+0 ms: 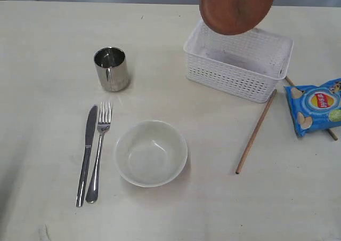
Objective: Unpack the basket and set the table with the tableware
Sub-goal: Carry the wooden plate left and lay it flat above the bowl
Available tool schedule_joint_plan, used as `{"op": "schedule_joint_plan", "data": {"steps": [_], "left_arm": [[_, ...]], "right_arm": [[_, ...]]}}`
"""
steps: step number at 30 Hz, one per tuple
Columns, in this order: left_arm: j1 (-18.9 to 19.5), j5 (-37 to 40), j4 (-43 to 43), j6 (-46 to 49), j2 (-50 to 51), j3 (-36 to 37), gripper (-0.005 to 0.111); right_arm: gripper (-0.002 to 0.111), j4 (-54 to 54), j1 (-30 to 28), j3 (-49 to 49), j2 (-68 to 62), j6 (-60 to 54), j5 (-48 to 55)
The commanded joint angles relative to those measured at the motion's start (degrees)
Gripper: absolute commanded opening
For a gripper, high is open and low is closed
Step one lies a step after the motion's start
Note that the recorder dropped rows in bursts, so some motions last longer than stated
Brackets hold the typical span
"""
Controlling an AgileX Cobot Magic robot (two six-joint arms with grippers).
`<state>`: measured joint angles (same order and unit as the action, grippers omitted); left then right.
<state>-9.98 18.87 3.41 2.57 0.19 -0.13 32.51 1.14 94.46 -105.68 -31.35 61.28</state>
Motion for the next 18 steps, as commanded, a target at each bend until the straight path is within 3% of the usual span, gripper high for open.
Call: {"op": "schedule_joint_plan", "data": {"steps": [1, 5, 11, 18], "left_arm": [[0.14, -0.42, -0.49, -0.02, -0.19, 0.13, 0.0], [0.14, -0.42, -0.49, -0.02, -0.19, 0.13, 0.0], [0.14, -0.42, -0.49, -0.02, -0.19, 0.13, 0.0], [0.14, -0.42, -0.49, -0.02, -0.19, 0.13, 0.0]], "right_arm": [[0.0, 8.2, -0.27, 0.1, 2.13, 3.13, 8.61], [0.0, 9.09, 0.79, -3.26, 2.71, 7.26, 8.68], [0.0, 9.11, 0.96, -18.21, 5.95, 7.9, 8.68], [0.0, 19.11, 1.06, -34.51, 9.3, -1.29, 8.68]]}}
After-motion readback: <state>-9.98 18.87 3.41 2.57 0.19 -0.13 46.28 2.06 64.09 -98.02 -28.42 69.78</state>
